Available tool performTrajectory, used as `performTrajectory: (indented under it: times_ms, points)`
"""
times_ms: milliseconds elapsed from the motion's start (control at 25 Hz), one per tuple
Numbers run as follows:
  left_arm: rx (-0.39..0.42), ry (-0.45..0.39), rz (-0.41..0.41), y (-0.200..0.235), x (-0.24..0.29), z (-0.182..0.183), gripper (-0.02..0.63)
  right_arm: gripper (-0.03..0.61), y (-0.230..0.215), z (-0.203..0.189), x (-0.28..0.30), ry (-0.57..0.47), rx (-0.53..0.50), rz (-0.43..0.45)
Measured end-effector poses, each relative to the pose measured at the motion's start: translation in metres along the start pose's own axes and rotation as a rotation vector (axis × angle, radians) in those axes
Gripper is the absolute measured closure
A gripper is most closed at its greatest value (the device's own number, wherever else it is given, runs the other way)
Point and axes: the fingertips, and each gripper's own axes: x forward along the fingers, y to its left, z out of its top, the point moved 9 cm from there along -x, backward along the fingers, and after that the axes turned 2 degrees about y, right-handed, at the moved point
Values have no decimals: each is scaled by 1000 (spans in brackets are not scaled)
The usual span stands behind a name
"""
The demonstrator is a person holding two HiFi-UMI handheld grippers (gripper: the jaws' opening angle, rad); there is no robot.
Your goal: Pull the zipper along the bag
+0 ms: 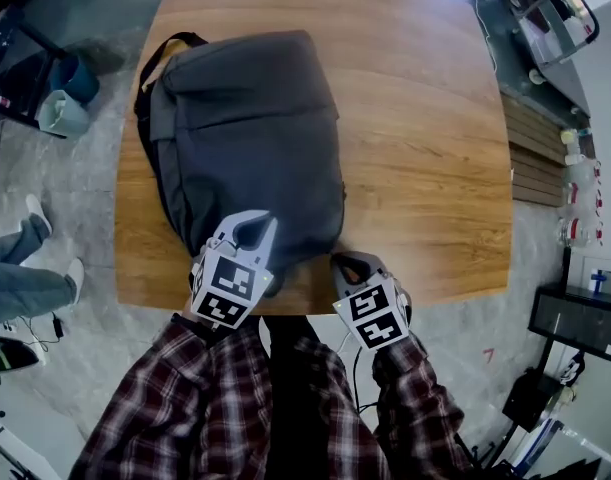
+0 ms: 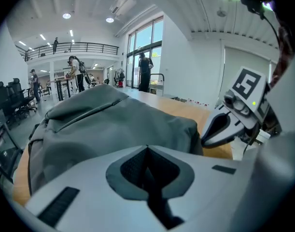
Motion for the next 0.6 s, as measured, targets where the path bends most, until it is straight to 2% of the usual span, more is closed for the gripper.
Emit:
performTrajectory:
  times_ms: [280, 600]
  points:
    - [14, -6, -26, 1, -3, -2, 604, 568, -39, 9, 5, 10, -181, -97]
    - [63, -10, -81, 0, -5, -4, 604, 566, -81, 24, 34, 22, -110, -134]
